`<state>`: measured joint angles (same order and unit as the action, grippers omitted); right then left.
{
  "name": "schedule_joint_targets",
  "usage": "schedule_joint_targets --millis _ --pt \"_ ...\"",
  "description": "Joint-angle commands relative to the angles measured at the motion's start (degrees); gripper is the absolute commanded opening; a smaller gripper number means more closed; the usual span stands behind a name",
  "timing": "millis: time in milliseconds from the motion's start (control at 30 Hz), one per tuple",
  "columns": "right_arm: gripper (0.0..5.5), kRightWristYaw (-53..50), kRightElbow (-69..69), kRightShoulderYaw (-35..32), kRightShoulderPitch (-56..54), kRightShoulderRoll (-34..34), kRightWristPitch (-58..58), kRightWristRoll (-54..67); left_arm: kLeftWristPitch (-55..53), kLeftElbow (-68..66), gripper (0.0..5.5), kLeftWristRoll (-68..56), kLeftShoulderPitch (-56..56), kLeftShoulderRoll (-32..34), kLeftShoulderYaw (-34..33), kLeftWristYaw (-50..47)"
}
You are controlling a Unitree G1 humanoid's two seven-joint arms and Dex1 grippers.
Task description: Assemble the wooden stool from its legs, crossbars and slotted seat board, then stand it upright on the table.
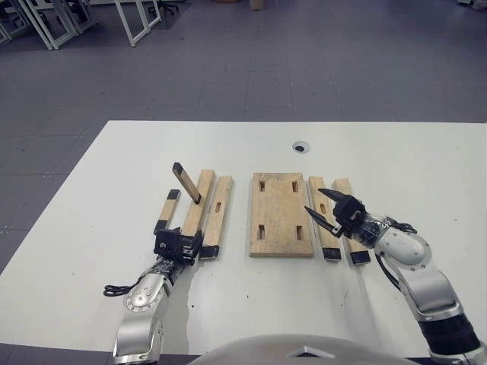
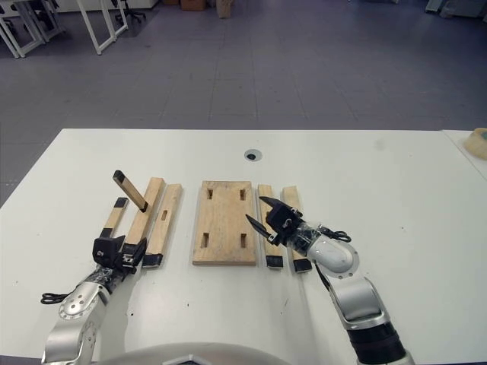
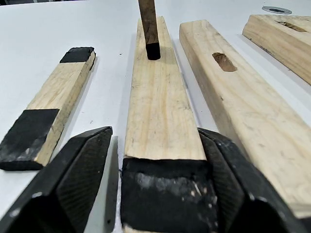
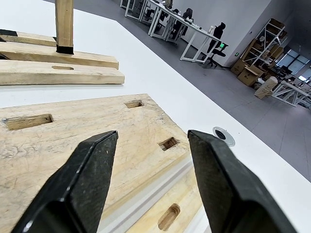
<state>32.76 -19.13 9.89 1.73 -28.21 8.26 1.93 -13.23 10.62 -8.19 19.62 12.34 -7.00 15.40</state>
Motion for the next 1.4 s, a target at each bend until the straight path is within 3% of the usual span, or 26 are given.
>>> schedule_joint_targets --millis 33,167,233,300,433,533,600,833,1267,1400 --pt "2.64 -0.2 0.3 -0.4 -0.7 0.1 1.0 -0.3 -3.3 -1.0 2.66 0.6 -0.8 0.4 0.1 -1.1" --pt "2.64 -0.7 0.4 -2.2 -1.4 1.5 3.6 2.5 -5.0 0.0 2.06 0.6 -2.8 0.7 -0.1 -1.9" --pt "2.64 -1.1 0.0 -4.2 -2.5 3.3 6.7 6.3 -5.0 0.8 2.06 -0.8 -5.3 0.1 -1.7 -2.7" --pt "2.98 -1.2 -1.1 -6.3 -3.7 5.6 11.6 12.2 -4.0 2.2 2.06 -3.7 -9.8 -0.5 -4.3 -3.4" --pt "3.70 -1.1 -2.5 -13.4 -6.5 9.4 29.1 33.3 -10.0 8.9 2.06 -18.9 -22.1 -2.1 -7.9 -1.6" --pt "4.18 -1.8 3.5 -21.8 -10.7 8.4 48.3 63.6 -23.2 13.7 2.06 -39.3 -28.1 -2.1 -7.1 0.6" --pt "4.20 0.6 9.2 -25.0 -12.7 5.6 55.7 76.9 -29.8 14.5 2.06 -50.1 -29.9 -1.6 -6.3 1.5" --pt "4.20 0.9 18.2 -26.1 -19.0 2.4 62.1 84.7 -41.4 16.1 2.06 -65.9 -31.3 3.1 -0.8 5.8" --pt "4.20 -3.4 11.9 -23.6 -24.6 4.2 59.5 91.7 -42.5 17.7 2.06 -71.3 -30.1 4.2 4.0 1.9" --pt "3.36 -0.1 11.1 -23.3 -24.6 2.5 59.3 89.9 -42.9 16.7 2.06 -71.1 -29.8 5.9 4.1 2.1"
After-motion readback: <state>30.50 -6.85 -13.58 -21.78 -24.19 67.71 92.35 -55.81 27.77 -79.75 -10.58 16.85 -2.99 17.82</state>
